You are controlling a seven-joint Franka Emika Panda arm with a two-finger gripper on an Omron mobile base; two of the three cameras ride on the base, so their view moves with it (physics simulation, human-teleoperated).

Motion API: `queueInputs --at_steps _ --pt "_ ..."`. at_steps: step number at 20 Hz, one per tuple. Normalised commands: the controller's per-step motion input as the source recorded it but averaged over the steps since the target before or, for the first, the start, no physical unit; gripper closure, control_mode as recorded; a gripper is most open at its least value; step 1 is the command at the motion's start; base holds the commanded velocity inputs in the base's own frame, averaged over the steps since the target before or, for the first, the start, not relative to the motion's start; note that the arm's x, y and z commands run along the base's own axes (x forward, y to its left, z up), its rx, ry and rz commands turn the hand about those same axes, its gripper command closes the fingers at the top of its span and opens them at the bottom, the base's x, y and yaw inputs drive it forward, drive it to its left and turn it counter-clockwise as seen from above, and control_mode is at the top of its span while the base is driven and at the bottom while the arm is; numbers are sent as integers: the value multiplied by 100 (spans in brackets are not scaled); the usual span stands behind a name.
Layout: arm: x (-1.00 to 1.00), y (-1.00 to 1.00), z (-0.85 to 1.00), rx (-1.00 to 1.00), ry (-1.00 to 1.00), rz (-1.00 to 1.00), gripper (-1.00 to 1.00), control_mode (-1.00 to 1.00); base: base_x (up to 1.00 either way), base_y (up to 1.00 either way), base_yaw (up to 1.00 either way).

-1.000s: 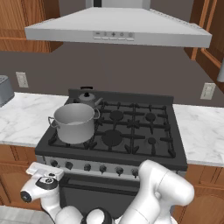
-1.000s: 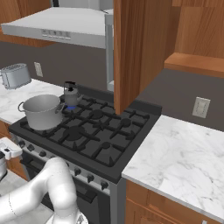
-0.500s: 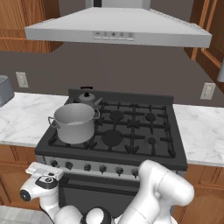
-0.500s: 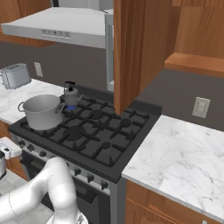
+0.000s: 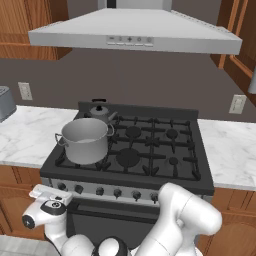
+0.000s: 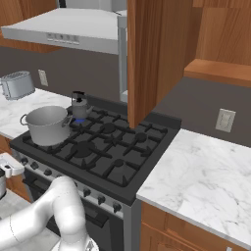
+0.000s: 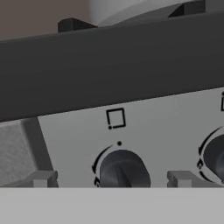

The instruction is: Pick the kettle from the cabinet and place it on a stove burner. Then pick the pot from the counter and place it on another stove burner. Finally, turn both burners on.

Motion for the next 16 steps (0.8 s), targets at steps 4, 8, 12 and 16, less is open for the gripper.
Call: queueInputs --at_steps 4,8,12,16 --pt "0 -2 -9 0 0 0 -100 -100 0 0 0" --pt "0 0 -16 0 0 0 -100 -100 0 0 0" --pt "6 1 -13 0 0 0 100 -100 0 0 0" --pt "10 0 -17 1 0 0 100 -100 0 0 0"
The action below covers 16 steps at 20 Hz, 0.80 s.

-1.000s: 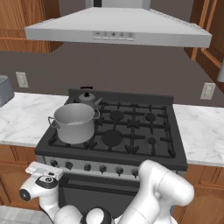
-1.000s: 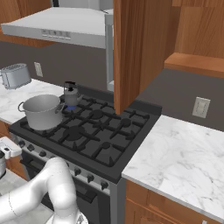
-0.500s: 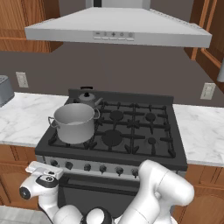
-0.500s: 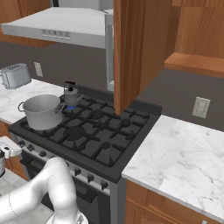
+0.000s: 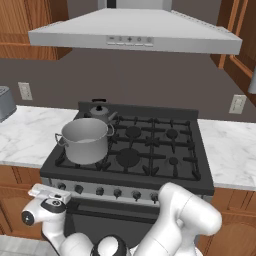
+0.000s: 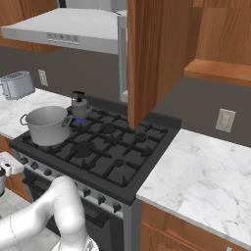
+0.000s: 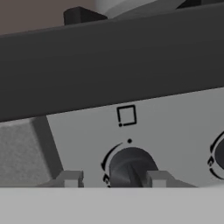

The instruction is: Pick the kettle from the cabinet and place it on a stove burner. Then pick the pot from the counter and place it on another stove burner. Finally, turn both burners on.

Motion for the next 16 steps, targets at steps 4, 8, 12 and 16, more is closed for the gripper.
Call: queueInputs --at_steps 4,8,12,16 --pt "5 0 -20 2 0 0 100 -100 0 0 0" --pt "2 0 -19 1 0 0 100 -100 0 0 0" --pt "0 0 -19 1 0 0 100 -100 0 0 0" --pt "0 0 -11 0 0 0 100 -100 0 0 0"
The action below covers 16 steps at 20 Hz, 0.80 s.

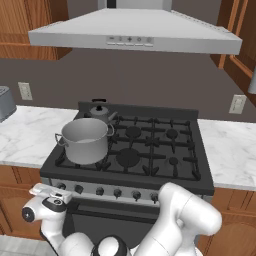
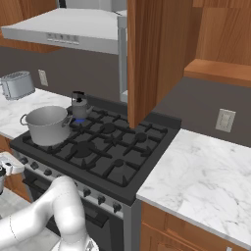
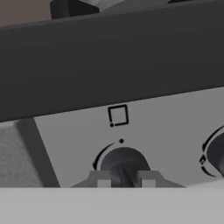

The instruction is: Pick the kettle from the cabinet and place it on a stove burner. Then pick the pot from the counter and place it on another stove burner. Finally, turn both burners on.

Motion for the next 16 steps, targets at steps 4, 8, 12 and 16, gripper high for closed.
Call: queueInputs --at_steps 4,8,12,16 --pt "0 0 0 -3 0 0 100 -100 0 0 0" --pt "0 0 0 -6 0 0 100 -100 0 0 0" --pt "-1 0 0 -14 0 -1 100 -100 0 0 0" --pt "-1 0 0 -19 3 -2 100 -100 0 0 0"
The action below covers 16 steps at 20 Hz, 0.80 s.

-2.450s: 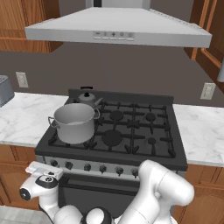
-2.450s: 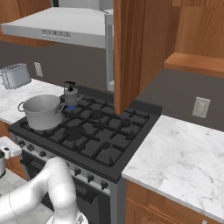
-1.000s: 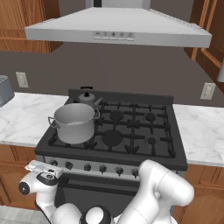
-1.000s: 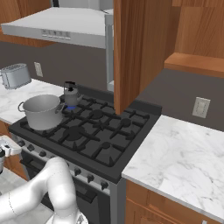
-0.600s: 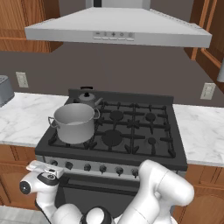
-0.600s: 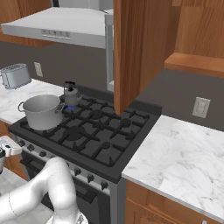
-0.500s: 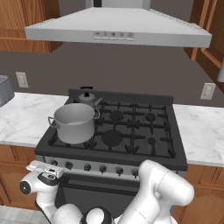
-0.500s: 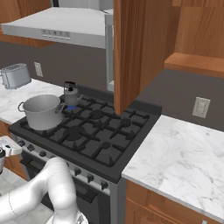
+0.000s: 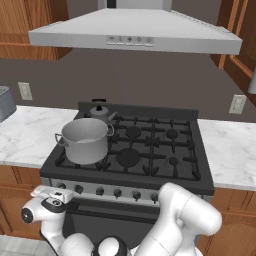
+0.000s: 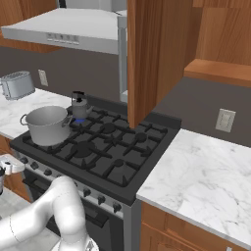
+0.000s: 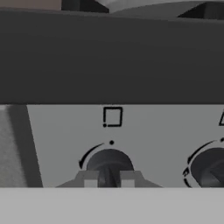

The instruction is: Pick the kettle from the cabinet and place it on a stove burner. Then pick the pot from the counter and place it on another stove burner. Finally, turn both burners on.

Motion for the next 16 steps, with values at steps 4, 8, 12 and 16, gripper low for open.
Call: queueInputs --at_steps 4,8,12,16 --pt "-1 0 0 -20 5 -3 100 -100 0 0 0" --pt "-1 0 0 -19 5 -3 100 -100 0 0 0" --pt "0 0 -2 -18 4 -3 100 -100 0 0 0" --pt "-1 0 -1 -18 3 -3 100 -100 0 0 0"
